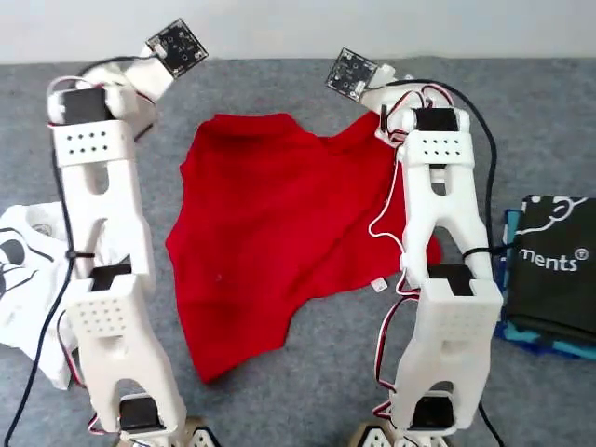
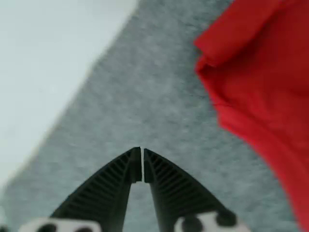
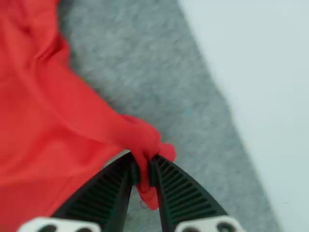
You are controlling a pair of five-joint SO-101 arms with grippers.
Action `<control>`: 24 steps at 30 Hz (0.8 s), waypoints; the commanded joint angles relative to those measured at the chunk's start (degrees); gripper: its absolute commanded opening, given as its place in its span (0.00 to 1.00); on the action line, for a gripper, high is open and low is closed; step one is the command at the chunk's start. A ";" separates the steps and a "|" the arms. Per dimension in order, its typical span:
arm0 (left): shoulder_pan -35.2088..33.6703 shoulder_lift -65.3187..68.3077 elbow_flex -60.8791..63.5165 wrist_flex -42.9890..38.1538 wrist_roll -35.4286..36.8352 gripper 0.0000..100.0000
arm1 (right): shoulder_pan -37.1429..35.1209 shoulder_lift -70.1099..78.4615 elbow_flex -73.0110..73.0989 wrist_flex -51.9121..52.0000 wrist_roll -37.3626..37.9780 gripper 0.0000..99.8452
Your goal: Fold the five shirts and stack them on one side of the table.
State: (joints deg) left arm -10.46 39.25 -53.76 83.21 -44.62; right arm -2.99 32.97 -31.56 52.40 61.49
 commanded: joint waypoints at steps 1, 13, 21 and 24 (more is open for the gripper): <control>2.81 2.46 -2.51 5.36 7.56 0.05 | -0.31 -0.57 -2.99 2.95 -1.41 0.01; 6.77 16.26 -11.21 12.31 15.47 0.15 | -0.40 -0.92 -2.99 7.25 -6.07 0.01; 6.24 22.86 -10.95 17.32 17.85 0.18 | -0.22 -1.01 -3.25 12.70 -6.33 0.01; 6.07 24.70 -10.86 17.32 17.85 0.18 | -0.22 -1.10 -3.25 12.79 -7.91 0.01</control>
State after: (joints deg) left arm -3.87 64.04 -62.73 98.77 -27.12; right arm -3.08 32.97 -31.56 64.70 54.90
